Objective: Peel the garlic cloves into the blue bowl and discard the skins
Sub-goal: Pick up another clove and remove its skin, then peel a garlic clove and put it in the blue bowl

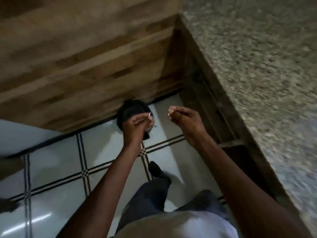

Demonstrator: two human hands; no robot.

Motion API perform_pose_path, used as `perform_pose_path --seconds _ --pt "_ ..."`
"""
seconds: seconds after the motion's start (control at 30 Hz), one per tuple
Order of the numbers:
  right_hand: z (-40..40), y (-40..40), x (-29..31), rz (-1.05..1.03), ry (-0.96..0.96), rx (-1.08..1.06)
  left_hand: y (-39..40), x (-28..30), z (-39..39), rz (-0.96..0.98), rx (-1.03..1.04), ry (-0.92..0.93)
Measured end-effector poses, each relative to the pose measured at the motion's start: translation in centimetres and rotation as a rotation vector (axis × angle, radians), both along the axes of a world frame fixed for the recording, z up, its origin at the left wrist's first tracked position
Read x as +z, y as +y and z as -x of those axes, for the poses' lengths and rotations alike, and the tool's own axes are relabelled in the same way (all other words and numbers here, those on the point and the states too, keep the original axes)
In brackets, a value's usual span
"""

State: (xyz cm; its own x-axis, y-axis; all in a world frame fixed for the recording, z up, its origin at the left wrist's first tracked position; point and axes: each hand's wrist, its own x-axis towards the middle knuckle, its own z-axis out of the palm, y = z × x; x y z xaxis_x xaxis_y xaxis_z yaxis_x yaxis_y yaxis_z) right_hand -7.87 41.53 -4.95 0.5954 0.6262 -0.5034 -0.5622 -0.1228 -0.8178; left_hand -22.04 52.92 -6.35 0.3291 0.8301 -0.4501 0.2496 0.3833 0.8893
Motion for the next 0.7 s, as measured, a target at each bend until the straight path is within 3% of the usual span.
perform_pose_path --seconds 0.3,0.47,0.57,0.7 --pt "4.8 14.5 -6.3 0.095 0.036 0.180 10.3 -4.9 7.1 0.054 0.238 0.058" --pt "5.8 20.4 -11.0 0.180 0.031 0.265 14.4 -8.7 8.1 0.035 0.259 0.119" --pt "6.0 23.5 -14.6 0.269 0.024 0.351 16.9 -11.8 8.0 0.099 0.310 0.156" --pt "5.5 26.6 -18.5 0.307 0.040 0.300 19.5 -15.2 7.6 0.274 0.385 0.167"
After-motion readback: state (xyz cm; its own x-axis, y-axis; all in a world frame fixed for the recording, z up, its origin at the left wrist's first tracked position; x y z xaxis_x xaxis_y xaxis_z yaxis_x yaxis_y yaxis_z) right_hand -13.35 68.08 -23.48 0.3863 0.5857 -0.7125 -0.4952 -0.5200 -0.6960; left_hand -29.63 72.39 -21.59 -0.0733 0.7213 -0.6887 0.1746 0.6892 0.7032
